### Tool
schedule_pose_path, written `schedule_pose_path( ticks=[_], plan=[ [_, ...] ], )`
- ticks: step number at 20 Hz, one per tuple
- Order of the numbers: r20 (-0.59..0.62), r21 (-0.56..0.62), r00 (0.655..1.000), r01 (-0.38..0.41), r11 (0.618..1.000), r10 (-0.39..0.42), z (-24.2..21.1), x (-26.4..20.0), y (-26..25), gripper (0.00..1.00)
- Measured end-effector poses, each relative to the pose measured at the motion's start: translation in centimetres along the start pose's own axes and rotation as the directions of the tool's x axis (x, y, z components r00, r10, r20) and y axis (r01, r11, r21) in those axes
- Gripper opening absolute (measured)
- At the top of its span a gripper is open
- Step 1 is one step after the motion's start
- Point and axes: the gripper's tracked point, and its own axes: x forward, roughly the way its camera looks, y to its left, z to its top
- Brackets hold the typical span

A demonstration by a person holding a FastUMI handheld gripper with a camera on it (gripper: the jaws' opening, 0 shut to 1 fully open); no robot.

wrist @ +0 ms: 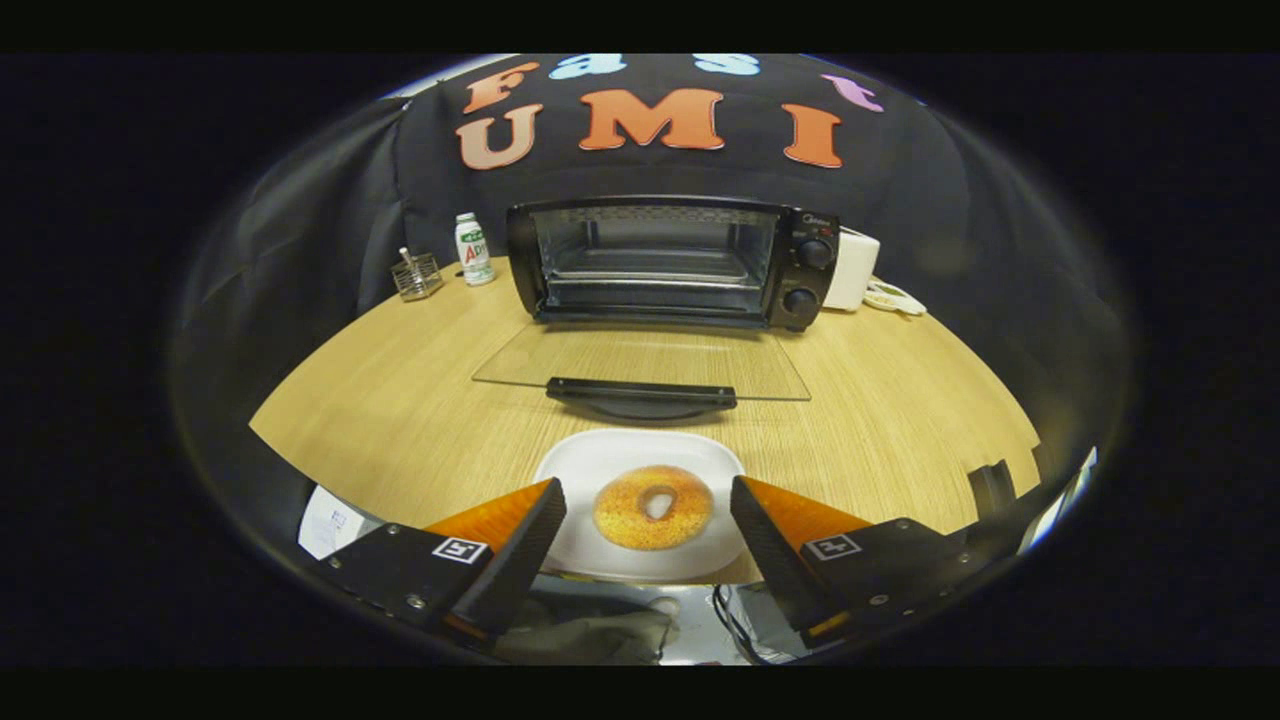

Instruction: Open the toaster oven, put the food inside, and close the toaster oven door.

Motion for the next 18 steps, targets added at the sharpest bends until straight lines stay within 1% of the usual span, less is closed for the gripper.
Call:
schedule_pose_path(
  ticks=[2,3,7,9,11,12,13,14,16,18],
  plan=[
    [-0.037,-0.001,0.999,0.010,1.000,-0.010,-1.2,0.3,-0.3,0.99],
    [-0.059,0.003,0.998,0.001,1.000,-0.001,-1.7,0.4,0.0,0.99],
    [-0.086,0.017,0.996,-0.008,1.000,0.010,-2.6,1.2,0.3,0.99],
    [-0.098,0.013,0.995,-0.008,1.000,0.009,-2.9,1.5,0.4,0.93],
    [-0.100,0.002,0.995,-0.004,1.000,0.004,-2.9,1.6,0.3,0.84],
    [-0.101,-0.001,0.995,-0.007,1.000,0.007,-2.8,1.7,0.2,0.77],
    [-0.103,-0.004,0.995,-0.006,1.000,0.005,-2.8,1.6,0.1,0.75],
    [-0.102,0.001,0.995,-0.007,1.000,0.007,-2.5,1.4,0.1,0.69],
    [-0.081,0.022,0.996,-0.021,1.000,0.023,-1.3,1.0,0.4,0.61],
    [-0.054,0.027,0.998,-0.025,0.999,0.027,0.4,0.3,0.3,0.58]
  ],
)
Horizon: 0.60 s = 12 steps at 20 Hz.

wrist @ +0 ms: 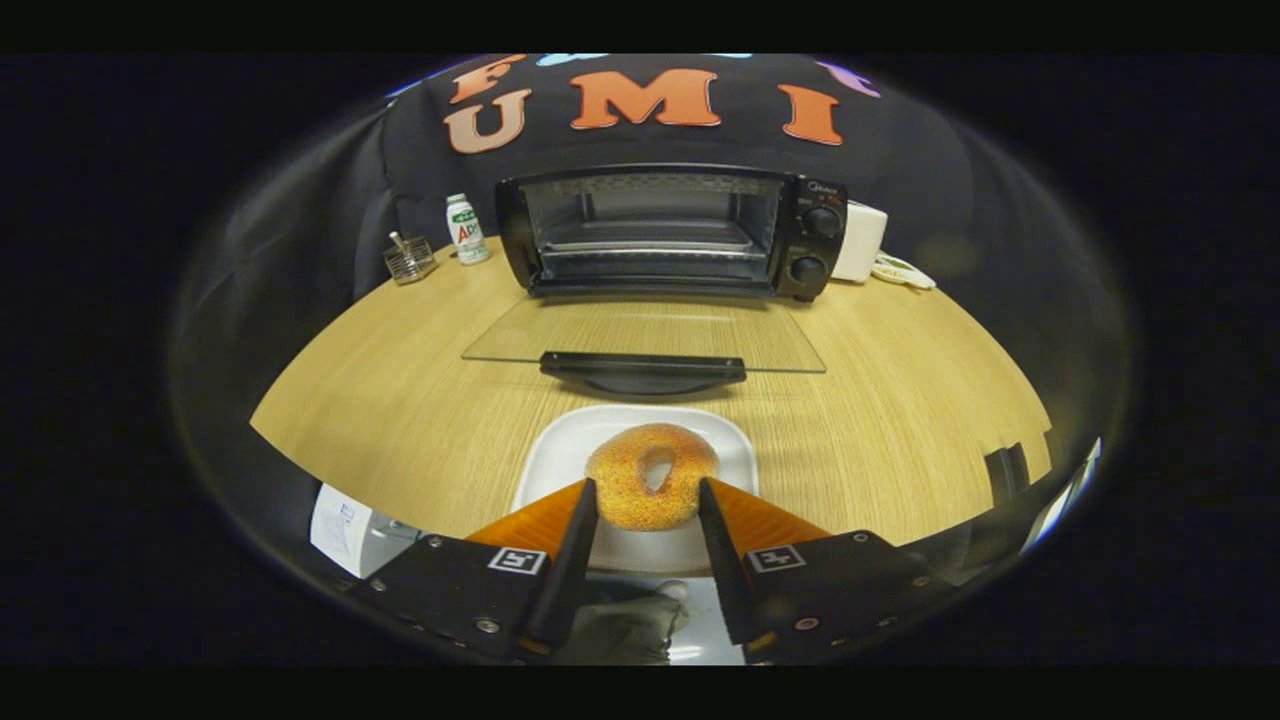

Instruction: Open the toaster oven, put the food inside, and close the toaster oven door.

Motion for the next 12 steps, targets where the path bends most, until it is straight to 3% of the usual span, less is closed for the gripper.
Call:
schedule_pose_path(
  ticks=[7,12],
  plan=[
    [0.112,-0.002,0.994,-0.016,1.000,0.016,7.0,-1.8,0.6,0.58],
    [0.165,-0.018,0.986,-0.013,1.000,0.016,11.3,-0.5,0.7,0.58]
  ],
)
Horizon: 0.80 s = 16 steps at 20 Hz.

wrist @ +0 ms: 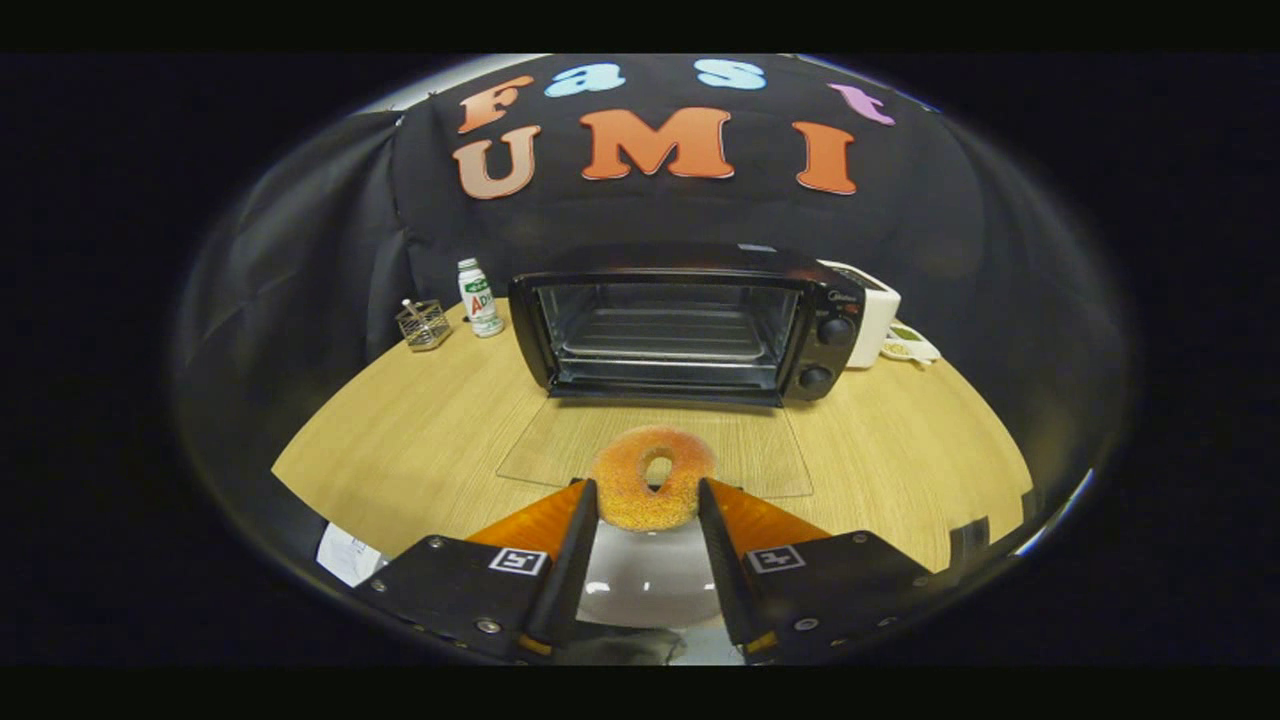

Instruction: Open the toaster oven, put the food inside, and close the toaster oven door.

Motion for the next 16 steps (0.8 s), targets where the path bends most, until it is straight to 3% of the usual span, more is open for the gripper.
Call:
schedule_pose_path(
  ticks=[10,16],
  plan=[
    [0.070,-0.008,0.998,0.006,1.000,-0.005,7.1,7.4,0.6,0.58],
    [0.094,0.149,0.995,-0.043,0.988,0.029,9.3,11.2,1.4,0.58]
  ],
)
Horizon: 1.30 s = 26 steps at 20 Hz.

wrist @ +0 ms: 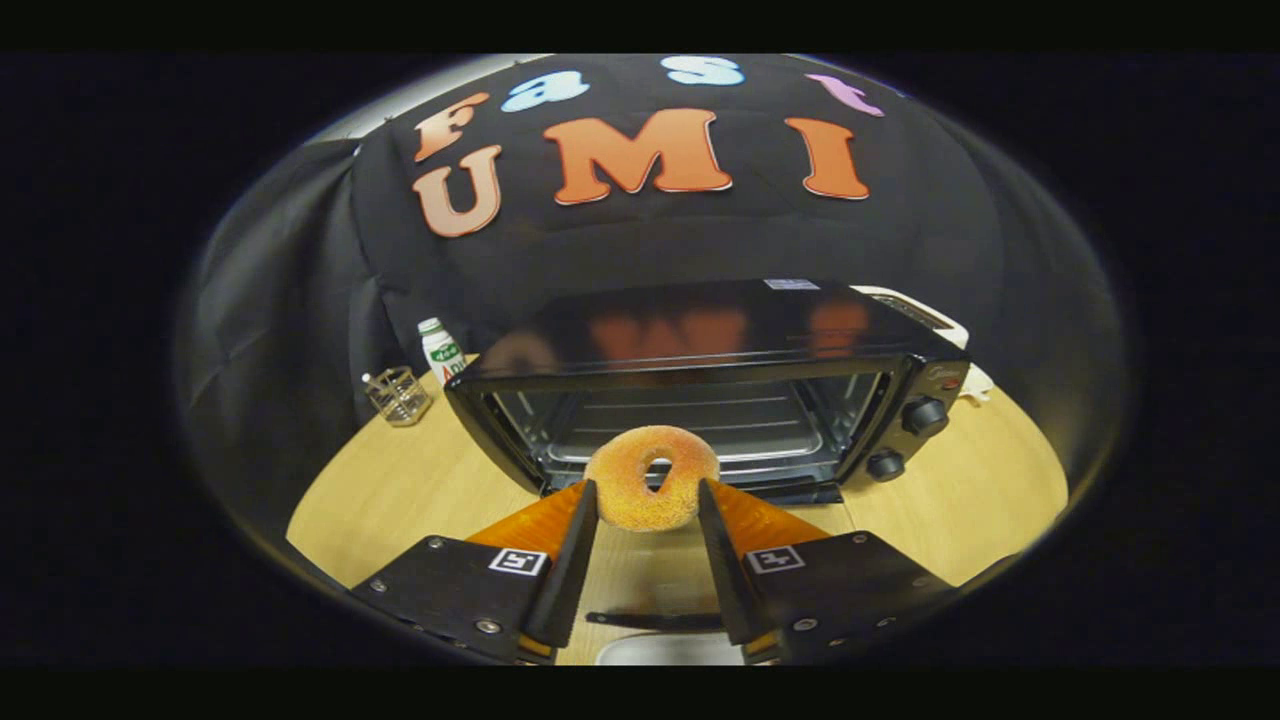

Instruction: Open the toaster oven, put the food inside, and close the toaster oven door.

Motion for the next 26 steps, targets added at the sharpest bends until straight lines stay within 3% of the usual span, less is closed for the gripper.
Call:
schedule_pose_path(
  ticks=[6,10,13,14,16,18,26],
  plan=[
    [0.016,0.228,1.000,-0.007,0.974,0.004,0.9,3.6,-0.7,0.58],
    [0.050,0.316,0.999,-0.006,0.949,-0.010,2.2,5.9,-1.3,0.59],
    [0.067,0.348,0.998,-0.033,0.937,0.010,2.4,6.0,-0.9,0.70],
    [0.071,0.352,0.997,-0.026,0.936,0.001,2.4,5.5,-0.9,0.79],
    [0.065,0.334,0.997,0.010,0.942,-0.034,1.5,4.7,-1.7,0.93],
    [0.054,0.305,0.998,0.026,0.952,-0.045,0.4,3.7,-1.7,0.98],
    [0.041,0.068,0.993,0.110,0.992,-0.113,-3.2,-3.4,-2.9,0.99]
  ],
)
